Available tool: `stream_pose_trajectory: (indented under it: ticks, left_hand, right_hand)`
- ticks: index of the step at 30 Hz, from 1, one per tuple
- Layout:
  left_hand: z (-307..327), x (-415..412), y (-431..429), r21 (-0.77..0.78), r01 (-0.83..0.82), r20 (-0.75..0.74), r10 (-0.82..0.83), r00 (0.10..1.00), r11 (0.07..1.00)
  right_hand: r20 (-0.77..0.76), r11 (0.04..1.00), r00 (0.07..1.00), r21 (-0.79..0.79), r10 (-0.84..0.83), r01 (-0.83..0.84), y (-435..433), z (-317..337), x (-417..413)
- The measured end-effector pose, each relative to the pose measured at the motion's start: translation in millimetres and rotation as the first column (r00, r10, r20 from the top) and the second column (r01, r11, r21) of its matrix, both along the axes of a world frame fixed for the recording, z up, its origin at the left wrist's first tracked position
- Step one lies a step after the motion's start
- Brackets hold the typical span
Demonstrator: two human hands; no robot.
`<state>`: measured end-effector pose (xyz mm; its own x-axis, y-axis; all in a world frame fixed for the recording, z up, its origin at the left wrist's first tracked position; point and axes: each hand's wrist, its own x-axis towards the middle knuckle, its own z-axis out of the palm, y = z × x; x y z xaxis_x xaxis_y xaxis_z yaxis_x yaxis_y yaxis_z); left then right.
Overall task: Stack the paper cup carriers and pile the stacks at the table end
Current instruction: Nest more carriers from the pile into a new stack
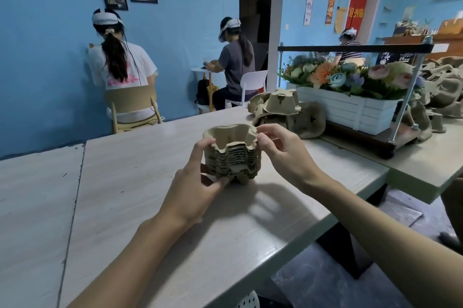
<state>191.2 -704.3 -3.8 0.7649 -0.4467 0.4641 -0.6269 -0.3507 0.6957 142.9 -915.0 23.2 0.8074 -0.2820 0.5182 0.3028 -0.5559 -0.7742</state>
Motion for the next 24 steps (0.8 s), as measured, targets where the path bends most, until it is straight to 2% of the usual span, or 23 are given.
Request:
stream_pose_trajectory:
  ticks: [5, 9, 13, 16, 20, 24]
  left_hand:
    - [1, 19, -17, -0.028, -0.030, -0.020, 0.030, 0.999, 0.999]
    - [-5, 25, -17, -0.036, -0.024, -0.012, 0.024, 1.000, 0.999]
    - [-6, 27, -15, -0.025, -0.015, 0.016, 0.016, 1.000, 1.000]
    - [-7, 28, -15, -0.021, -0.007, 0.026, 0.008, 1.000, 1.000]
    - [-7, 30, -15, -0.024, -0.002, 0.024, 0.003, 1.000, 1.000]
    - [-6, 29, -14, -0.034, 0.011, 0.018, -0.010, 1.000, 0.999]
  right_hand:
    - [0.010, 0.983, 0.992, 0.140, -0.124, 0.121, -23, -6, 42]
    - [-0.037, 0.927, 0.954, 0.225, -0.299, 0.299, -41, -13, 75]
    - [-0.073, 0.871, 0.920, 0.300, -0.386, 0.389, -52, -13, 97]
    - [-0.089, 0.846, 0.918, 0.364, -0.386, 0.391, -55, -14, 107]
    - [-0.078, 0.855, 0.925, 0.359, -0.372, 0.374, -58, -17, 110]
    - [0.020, 0.865, 0.917, 0.340, -0.398, 0.368, -54, -13, 105]
